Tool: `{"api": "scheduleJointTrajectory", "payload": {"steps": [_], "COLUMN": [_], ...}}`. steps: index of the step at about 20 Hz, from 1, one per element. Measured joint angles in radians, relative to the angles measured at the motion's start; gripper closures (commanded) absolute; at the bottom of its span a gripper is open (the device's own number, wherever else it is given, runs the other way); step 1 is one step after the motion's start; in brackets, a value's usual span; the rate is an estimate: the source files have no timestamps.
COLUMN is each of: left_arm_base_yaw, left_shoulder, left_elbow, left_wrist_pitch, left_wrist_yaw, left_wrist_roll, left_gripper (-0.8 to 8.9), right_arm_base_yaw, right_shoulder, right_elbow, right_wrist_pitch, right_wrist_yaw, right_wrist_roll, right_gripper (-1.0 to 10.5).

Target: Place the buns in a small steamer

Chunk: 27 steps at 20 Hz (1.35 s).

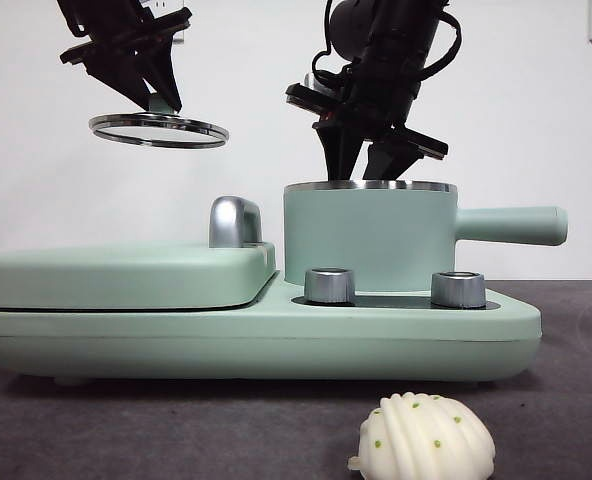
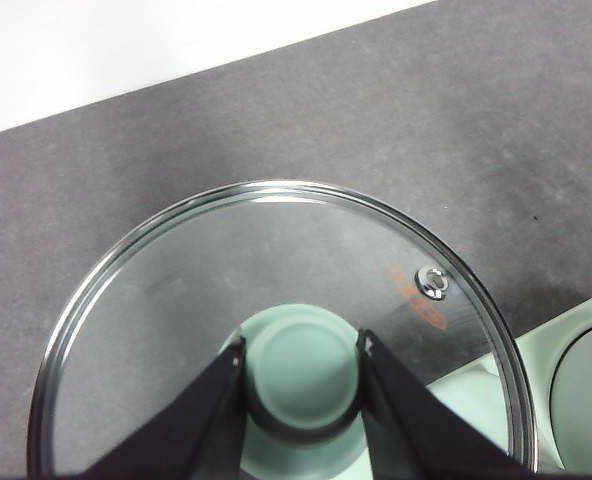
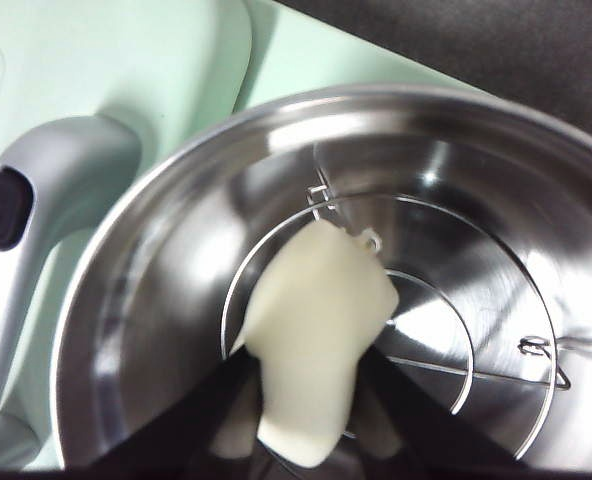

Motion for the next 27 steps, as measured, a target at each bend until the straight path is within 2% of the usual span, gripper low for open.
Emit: {"api": "scheduleJointTrajectory", "payload": {"steps": [4, 8, 13, 16, 19, 24, 27], "left_arm_base_yaw": [0.000, 0.000, 0.000, 0.000, 0.000, 0.000, 0.000], "left_shoulder": [0.000, 0.000, 0.000, 0.000, 0.000, 0.000, 0.000], "left_elbow": [0.000, 0.000, 0.000, 0.000, 0.000, 0.000, 0.000], "left_wrist_pitch": [-0.003, -0.006, -0.007, -0.007, -0.007, -0.008, -0.009], "left_wrist_yaw": [0.000, 0.000, 0.000, 0.000, 0.000, 0.000, 0.000], "left_wrist_roll": [0.000, 0.000, 0.000, 0.000, 0.000, 0.000, 0.000], "left_gripper": [7.95, 7.95, 7.95, 7.95, 7.95, 7.95, 7.95], "right_arm_base_yaw": [0.000, 0.000, 0.000, 0.000, 0.000, 0.000, 0.003], "right_shoulder": [0.000, 0.000, 0.000, 0.000, 0.000, 0.000, -0.020], "right_elbow": [0.000, 0.000, 0.000, 0.000, 0.004, 0.170, 0.259], "right_wrist_pitch": [-0.002, -0.001, 0.030, 0.031, 0.038, -0.078, -0.140], "right_wrist_yaw": [-0.006, -0.006, -0.006, -0.006, -0.006, 0.005, 0.085], "right_wrist_roll": [0.000, 0.000, 0.000, 0.000, 0.000, -0.002, -0.015], "right_gripper": [6.8, 5.4, 5.4, 4.6, 4.6, 4.6, 4.6]}}
